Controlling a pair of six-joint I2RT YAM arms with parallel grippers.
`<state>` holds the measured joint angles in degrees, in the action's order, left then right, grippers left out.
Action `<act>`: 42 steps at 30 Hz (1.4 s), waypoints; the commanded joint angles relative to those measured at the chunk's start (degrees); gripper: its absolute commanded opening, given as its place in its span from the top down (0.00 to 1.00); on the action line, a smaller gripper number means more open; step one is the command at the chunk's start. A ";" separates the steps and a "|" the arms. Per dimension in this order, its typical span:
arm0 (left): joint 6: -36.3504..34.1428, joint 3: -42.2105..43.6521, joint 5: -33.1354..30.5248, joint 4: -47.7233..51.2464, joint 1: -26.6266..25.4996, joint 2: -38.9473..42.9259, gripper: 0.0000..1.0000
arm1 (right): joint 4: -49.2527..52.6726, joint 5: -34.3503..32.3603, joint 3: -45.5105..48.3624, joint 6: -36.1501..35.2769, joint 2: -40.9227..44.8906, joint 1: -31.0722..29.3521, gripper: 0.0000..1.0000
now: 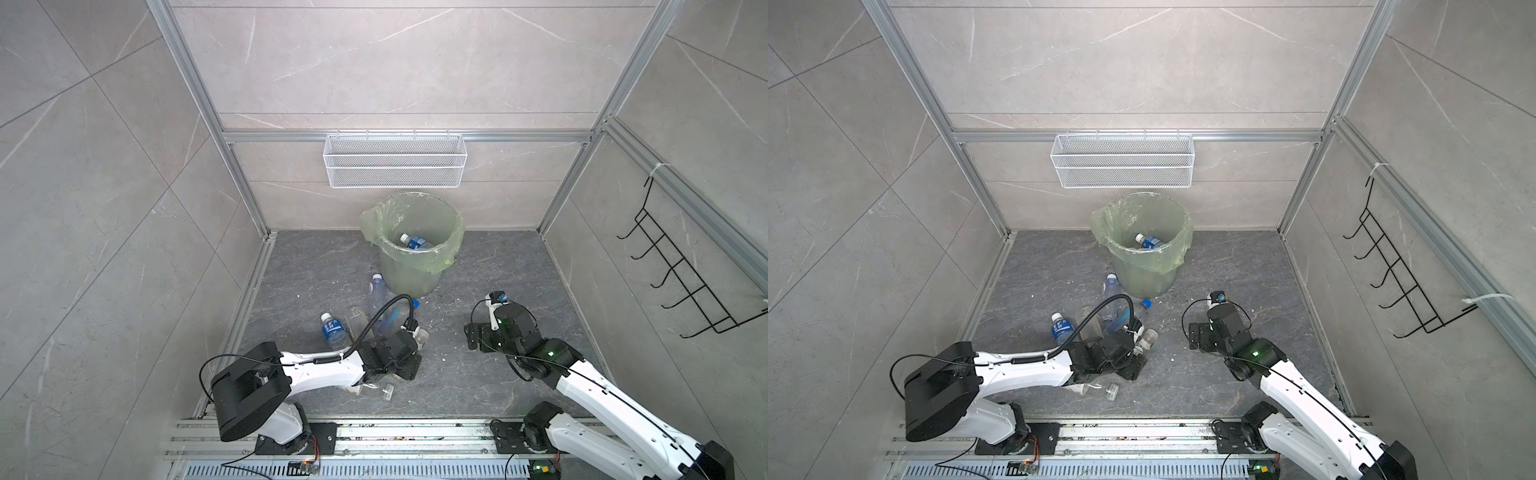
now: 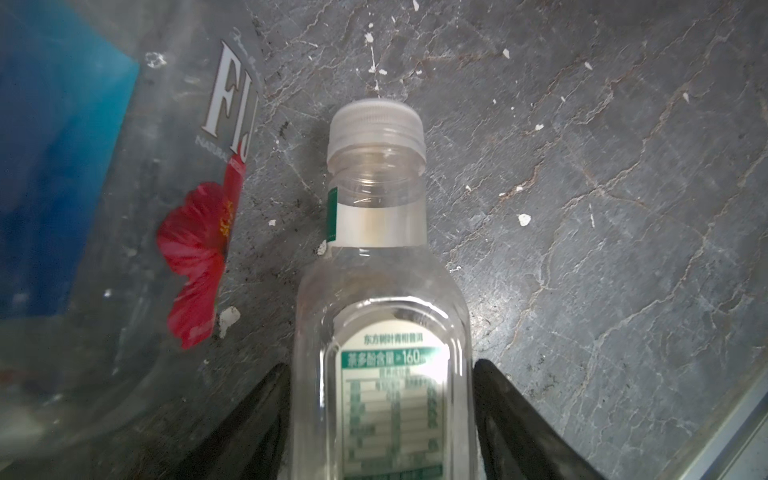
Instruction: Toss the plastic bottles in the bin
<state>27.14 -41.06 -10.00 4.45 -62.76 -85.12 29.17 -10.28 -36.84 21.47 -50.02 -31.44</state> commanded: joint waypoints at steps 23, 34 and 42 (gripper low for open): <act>-3.34 1.95 -1.62 -2.51 -0.44 8.24 0.41 | 1.65 -1.85 0.01 1.28 1.60 -0.11 0.00; -8.50 7.88 -8.72 -3.13 -0.20 28.16 0.31 | 1.56 -1.58 0.10 1.29 1.81 -0.12 0.00; -11.72 8.54 -11.40 1.11 2.21 40.81 0.24 | 1.45 -1.06 0.18 1.20 1.77 -0.18 0.00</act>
<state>18.28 -32.18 -19.05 4.58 -61.71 -47.79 29.82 -11.11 -36.84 21.50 -48.73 -31.44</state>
